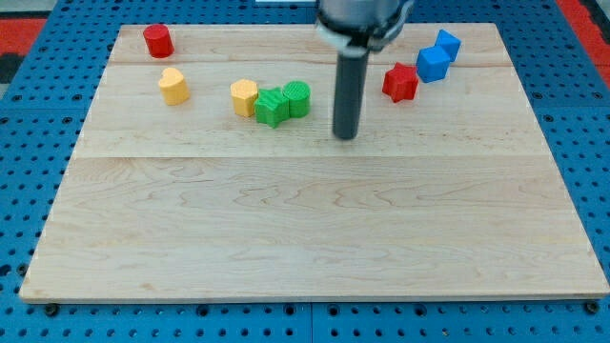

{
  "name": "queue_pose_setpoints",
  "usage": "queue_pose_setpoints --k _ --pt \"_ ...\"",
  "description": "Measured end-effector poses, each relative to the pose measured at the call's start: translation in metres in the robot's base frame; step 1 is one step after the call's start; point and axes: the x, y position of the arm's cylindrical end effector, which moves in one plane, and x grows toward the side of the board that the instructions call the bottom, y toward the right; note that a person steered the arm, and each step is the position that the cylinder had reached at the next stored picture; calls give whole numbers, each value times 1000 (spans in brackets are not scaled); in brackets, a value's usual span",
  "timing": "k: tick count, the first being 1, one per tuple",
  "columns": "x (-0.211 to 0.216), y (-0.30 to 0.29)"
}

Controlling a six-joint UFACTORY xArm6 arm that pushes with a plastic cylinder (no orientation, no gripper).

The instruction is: Push the yellow heart to the top left of the yellow hexagon

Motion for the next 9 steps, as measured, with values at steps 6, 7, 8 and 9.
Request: queue_pose_setpoints --k 6,7,8,9 --pt "-119 -274" --pt "-134 -233" --pt "-158 -158" --pt "-166 -92"
